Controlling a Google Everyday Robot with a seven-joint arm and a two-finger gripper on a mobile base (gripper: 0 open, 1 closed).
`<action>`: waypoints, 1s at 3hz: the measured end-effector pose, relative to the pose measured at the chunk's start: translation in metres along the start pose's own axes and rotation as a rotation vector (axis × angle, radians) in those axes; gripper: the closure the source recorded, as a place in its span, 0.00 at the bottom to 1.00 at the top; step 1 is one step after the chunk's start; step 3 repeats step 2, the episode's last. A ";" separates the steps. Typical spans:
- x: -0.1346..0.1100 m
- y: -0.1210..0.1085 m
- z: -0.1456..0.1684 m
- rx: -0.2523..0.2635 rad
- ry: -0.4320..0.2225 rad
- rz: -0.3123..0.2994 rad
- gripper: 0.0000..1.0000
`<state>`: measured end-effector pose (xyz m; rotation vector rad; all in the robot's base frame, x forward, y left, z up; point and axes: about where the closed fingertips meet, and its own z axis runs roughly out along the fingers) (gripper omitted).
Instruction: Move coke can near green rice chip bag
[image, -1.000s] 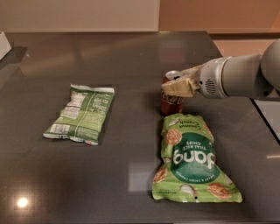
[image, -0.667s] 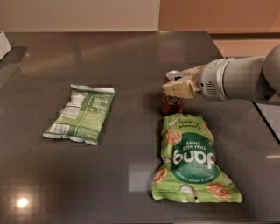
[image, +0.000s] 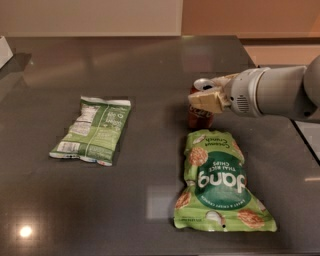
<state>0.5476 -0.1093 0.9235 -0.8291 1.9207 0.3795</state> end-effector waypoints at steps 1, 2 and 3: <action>-0.002 0.002 0.000 -0.001 0.000 -0.005 0.00; -0.002 0.002 0.000 -0.001 0.000 -0.005 0.00; -0.002 0.002 0.000 -0.001 0.000 -0.005 0.00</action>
Offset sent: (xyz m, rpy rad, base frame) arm -0.0007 0.0016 0.0013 -0.0021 -0.0021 0.0022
